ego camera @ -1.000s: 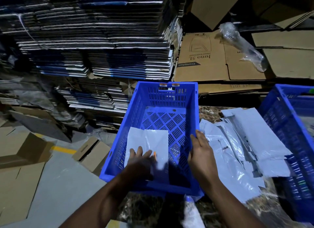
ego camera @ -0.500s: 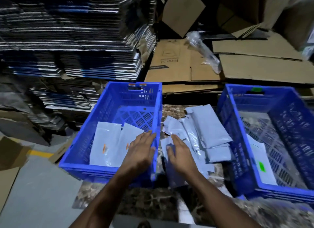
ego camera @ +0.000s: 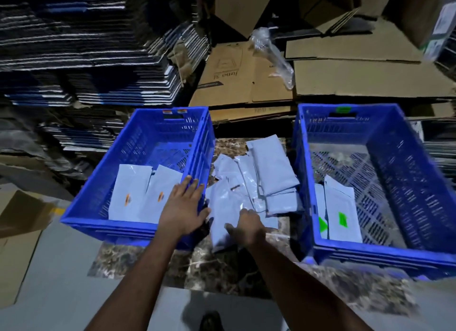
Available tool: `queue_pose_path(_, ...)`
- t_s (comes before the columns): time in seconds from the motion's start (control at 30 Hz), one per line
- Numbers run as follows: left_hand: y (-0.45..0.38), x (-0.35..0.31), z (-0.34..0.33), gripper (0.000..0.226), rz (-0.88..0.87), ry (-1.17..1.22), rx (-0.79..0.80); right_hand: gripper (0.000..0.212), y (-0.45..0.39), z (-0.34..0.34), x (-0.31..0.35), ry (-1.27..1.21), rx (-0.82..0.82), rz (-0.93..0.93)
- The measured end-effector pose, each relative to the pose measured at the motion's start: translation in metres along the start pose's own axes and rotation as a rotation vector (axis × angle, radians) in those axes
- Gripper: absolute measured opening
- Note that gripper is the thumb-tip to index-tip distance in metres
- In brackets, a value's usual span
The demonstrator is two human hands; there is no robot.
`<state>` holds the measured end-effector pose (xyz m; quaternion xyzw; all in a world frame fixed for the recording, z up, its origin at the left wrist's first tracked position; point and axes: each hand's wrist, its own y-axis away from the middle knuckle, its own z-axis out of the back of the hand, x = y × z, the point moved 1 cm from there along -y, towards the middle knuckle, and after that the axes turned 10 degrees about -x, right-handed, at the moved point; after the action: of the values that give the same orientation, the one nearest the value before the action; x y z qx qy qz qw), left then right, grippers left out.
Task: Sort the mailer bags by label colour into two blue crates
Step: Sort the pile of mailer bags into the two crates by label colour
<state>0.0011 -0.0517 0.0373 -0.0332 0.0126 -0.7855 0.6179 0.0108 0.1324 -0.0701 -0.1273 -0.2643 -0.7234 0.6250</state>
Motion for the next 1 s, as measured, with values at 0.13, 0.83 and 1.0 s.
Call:
queue_pose_path(0.13,0.001,0.001,0.005,0.071,0.013,0.095,-0.036,0.063,0.000,-0.011,0.017,0.006,-0.037,-0.165)
queue_pose_path(0.83,0.037,-0.043,0.081,0.066,0.166,1.727,0.021,0.056,0.073,0.141,0.040,-0.951,-0.647,0.238)
queue_pose_path(1.0,0.029,-0.042,0.073,0.054,0.210,1.760,-0.241,0.023,0.100,0.160,0.049,-1.133,-0.308,0.185)
